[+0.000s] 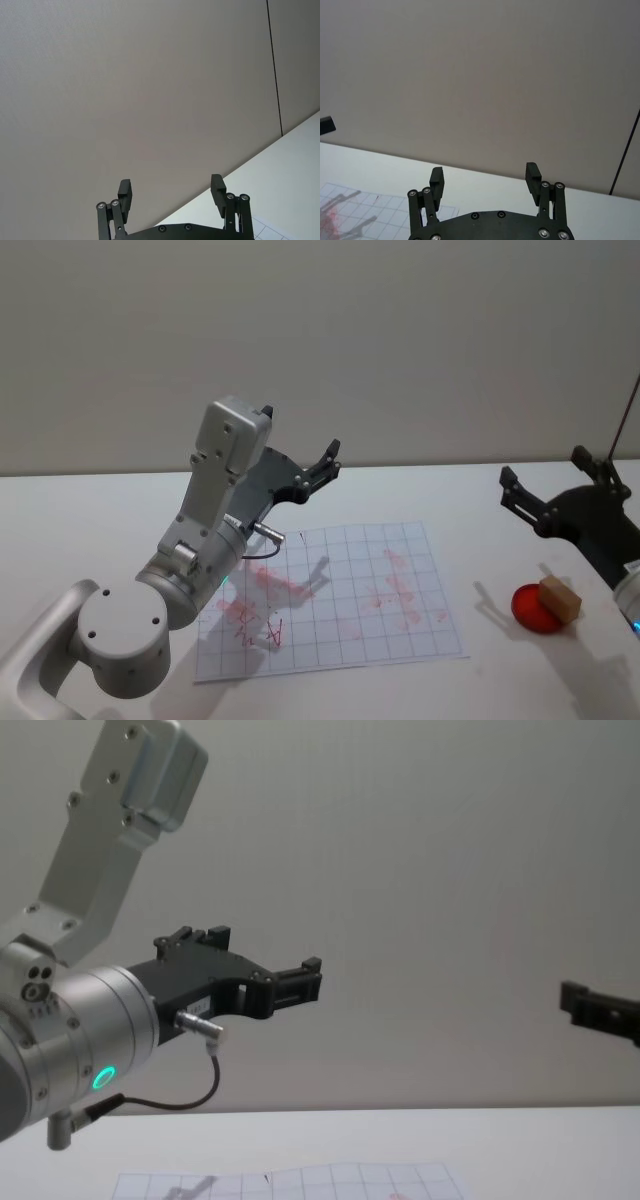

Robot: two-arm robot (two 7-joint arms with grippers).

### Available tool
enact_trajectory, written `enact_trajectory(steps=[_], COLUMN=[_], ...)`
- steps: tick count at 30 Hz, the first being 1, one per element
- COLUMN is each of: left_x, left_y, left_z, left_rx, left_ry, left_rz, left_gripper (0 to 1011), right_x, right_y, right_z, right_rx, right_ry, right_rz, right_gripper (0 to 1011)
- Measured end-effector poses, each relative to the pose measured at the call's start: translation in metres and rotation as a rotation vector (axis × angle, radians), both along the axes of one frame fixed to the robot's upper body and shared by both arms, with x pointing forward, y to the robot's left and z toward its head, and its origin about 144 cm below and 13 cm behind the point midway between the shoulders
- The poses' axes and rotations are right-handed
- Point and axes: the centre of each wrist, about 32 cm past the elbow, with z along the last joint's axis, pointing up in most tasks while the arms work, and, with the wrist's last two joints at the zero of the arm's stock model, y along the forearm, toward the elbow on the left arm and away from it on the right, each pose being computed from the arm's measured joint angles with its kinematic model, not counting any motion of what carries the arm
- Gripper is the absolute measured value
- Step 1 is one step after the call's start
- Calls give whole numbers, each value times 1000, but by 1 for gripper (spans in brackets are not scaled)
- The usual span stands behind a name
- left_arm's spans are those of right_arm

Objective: Use the one hand to pick up the stamp and affix it onto the A4 paper.

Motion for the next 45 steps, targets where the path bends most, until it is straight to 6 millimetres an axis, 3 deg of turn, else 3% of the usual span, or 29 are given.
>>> enact_trajectory(steps=[24, 45], left_x=[0, 0], left_y=[0, 0], left_z=[0, 0], left_rx=[0, 0], left_ry=[0, 0], left_rz=[0, 0], left_gripper=[1001, 1001], right_x=[-35, -20], right_y=[-52, -56], right_z=[-18, -32], right_rx=[-66, -159], right_ry=[270, 419], right_rz=[-27, 37], right_gripper=[1001, 1001])
